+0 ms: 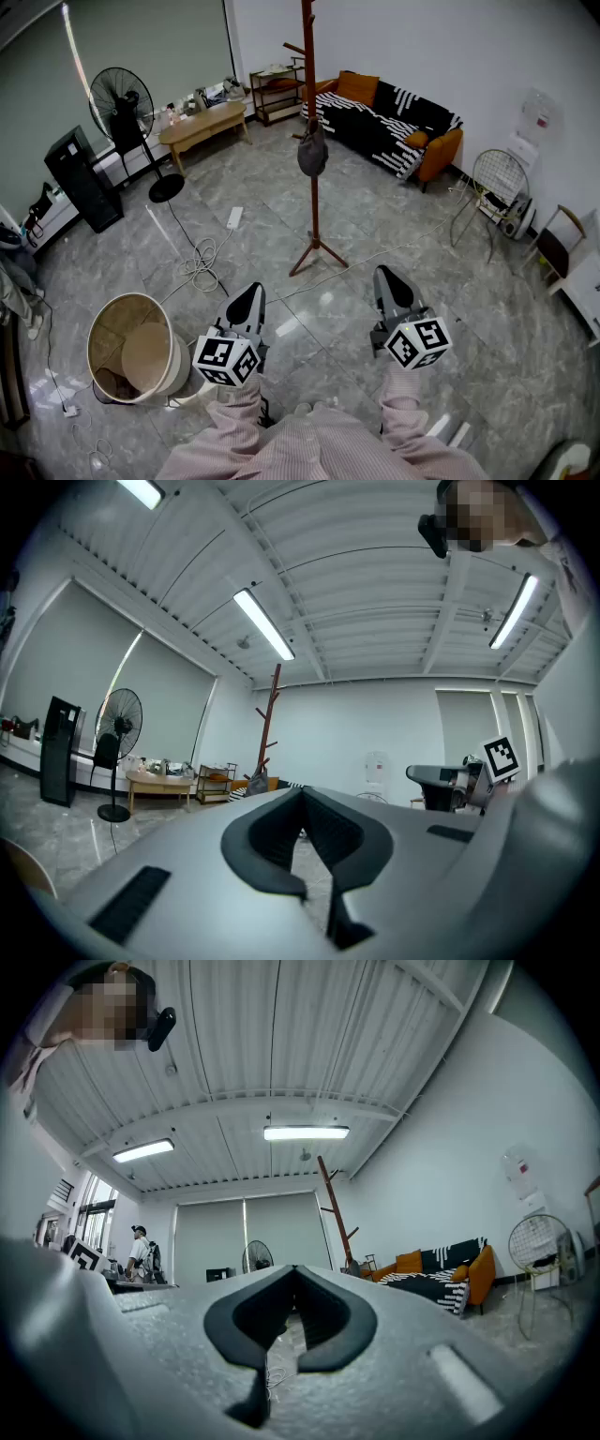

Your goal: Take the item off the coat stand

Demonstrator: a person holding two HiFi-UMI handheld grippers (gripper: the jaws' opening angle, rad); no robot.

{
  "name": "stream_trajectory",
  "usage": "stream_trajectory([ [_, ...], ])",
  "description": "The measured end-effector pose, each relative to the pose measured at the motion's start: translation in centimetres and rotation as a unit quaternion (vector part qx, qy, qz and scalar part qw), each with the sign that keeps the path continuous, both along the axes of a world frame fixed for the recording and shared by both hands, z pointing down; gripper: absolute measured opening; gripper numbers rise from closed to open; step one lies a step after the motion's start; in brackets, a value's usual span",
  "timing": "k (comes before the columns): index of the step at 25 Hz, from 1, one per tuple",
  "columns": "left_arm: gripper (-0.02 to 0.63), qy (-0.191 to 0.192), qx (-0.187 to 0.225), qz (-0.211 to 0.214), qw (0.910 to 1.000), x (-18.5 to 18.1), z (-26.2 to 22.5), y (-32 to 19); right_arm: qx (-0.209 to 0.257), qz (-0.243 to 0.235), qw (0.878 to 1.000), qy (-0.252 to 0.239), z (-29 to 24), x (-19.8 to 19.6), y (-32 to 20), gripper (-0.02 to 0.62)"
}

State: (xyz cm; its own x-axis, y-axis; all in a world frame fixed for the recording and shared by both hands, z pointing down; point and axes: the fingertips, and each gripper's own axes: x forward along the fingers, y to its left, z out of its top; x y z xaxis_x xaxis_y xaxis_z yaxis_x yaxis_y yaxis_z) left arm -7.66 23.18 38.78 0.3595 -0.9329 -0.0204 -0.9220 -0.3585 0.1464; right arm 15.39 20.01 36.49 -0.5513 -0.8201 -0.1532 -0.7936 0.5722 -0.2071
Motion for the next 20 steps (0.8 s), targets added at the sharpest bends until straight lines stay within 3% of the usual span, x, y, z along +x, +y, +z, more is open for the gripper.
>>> stream_trajectory([
  [10, 0.002, 0.003, -0.008, -0.012, 0.9999, 0.4, 0.8, 0.2, -0.003, 0.0, 1.0, 0.002, 0.8, 0.7, 0.3, 0.006],
  [20, 0.002, 0.004, -0.019, -0.031, 0.9993, 1.2, 1.6, 0.9, -0.001, 0.019, 0.999, -0.026, 1.6, 2.5, 0.3, 0.006],
])
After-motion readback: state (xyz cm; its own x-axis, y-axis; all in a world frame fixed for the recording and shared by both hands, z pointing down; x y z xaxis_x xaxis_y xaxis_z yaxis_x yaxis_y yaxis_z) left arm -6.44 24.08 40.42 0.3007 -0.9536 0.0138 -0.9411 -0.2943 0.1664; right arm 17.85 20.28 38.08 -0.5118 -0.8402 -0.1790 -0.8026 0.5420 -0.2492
